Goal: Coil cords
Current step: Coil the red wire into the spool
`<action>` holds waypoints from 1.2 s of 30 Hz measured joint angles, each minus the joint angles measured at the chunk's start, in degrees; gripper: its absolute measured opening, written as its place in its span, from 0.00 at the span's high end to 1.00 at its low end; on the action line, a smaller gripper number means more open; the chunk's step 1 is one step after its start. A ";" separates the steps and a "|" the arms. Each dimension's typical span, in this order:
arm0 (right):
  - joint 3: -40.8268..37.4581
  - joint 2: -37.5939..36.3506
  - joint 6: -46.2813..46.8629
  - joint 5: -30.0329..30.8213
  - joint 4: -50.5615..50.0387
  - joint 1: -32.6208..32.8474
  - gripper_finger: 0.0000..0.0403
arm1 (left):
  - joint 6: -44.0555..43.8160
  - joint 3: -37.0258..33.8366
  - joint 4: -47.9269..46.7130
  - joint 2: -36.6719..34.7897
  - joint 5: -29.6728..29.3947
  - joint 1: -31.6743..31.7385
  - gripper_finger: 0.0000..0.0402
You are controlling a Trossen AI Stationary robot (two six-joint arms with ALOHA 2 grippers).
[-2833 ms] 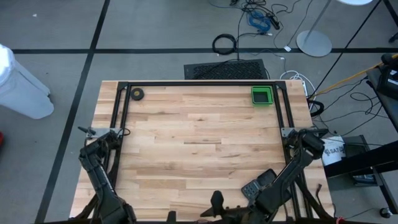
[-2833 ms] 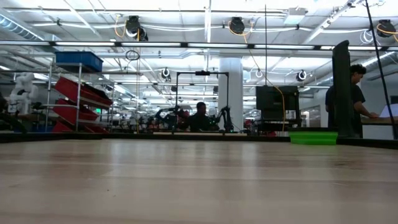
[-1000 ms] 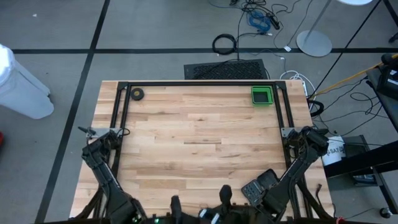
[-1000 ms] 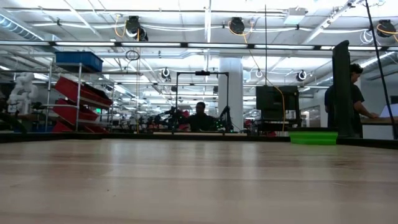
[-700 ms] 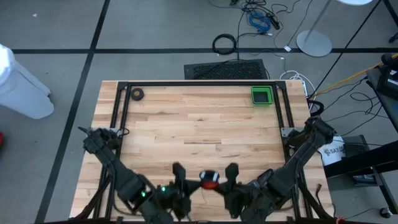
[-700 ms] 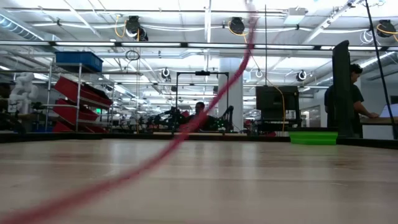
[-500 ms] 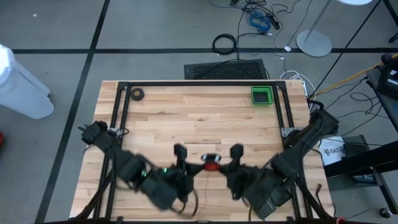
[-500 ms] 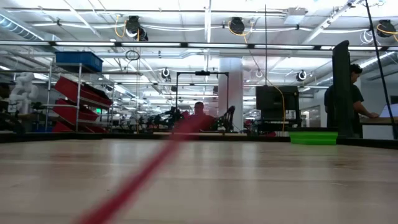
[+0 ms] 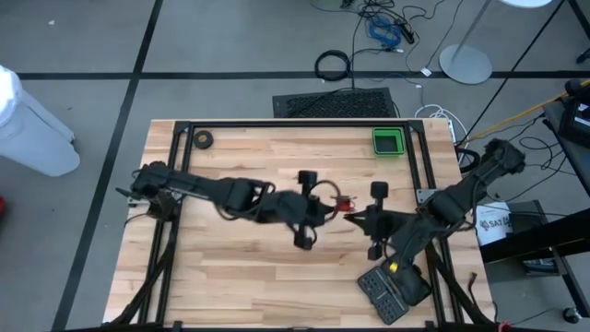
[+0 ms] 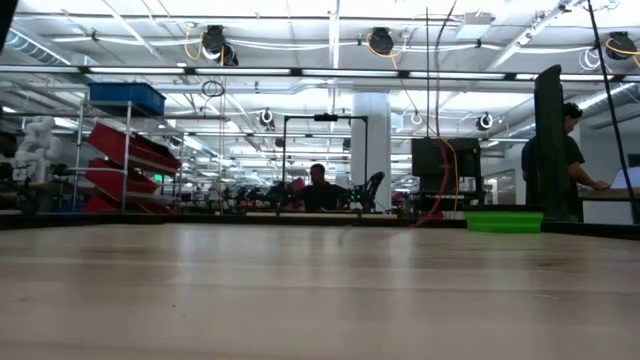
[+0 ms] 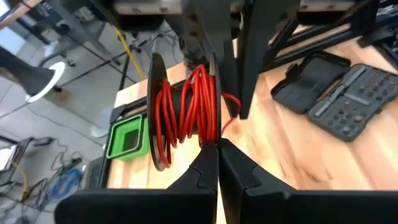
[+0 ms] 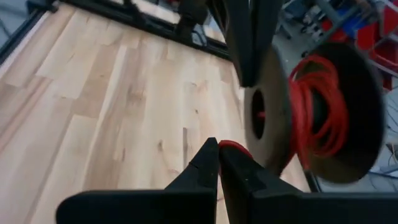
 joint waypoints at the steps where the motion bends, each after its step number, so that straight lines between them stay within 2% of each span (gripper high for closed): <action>1: -3.99 -2.13 0.13 0.55 3.06 0.00 1.00 | 0.87 -1.16 1.45 -0.02 1.10 1.01 1.00; 5: -18.29 -11.22 -0.89 2.83 16.58 -0.48 1.00 | 3.36 -4.53 2.75 -0.08 4.00 5.15 1.00; 8: -25.15 -17.13 -1.32 2.33 23.20 -1.88 1.00 | 3.99 -7.09 6.99 -0.65 16.66 9.24 1.00; 10: -27.42 -20.52 -1.28 2.28 24.03 -3.00 1.00 | 4.48 -8.76 10.68 -0.88 22.75 12.00 1.00; 13: -28.75 -23.91 -0.53 2.29 23.81 -5.02 1.00 | 5.78 -10.88 12.96 -1.17 26.92 16.19 1.00; 21: -28.73 -27.27 -7.18 -0.86 26.46 -11.74 1.00 | 7.63 -15.19 12.21 -2.46 44.63 25.53 1.00; 25: -28.73 -28.59 -13.47 -4.17 30.69 -17.44 1.00 | 10.03 -15.83 12.10 -3.47 45.62 28.31 1.00; 27: -28.73 -28.88 -13.56 -6.73 32.96 -20.15 1.00 | 10.01 -15.92 11.41 -4.04 46.26 30.26 1.00; 32: -28.69 -27.58 -11.18 -14.51 33.39 -24.58 1.00 | 9.01 -15.96 12.26 -5.25 56.20 33.79 1.00; 36: -28.69 -25.20 -10.02 -17.93 33.42 -27.12 1.00 | 9.59 -15.92 12.23 -5.64 56.82 34.53 1.00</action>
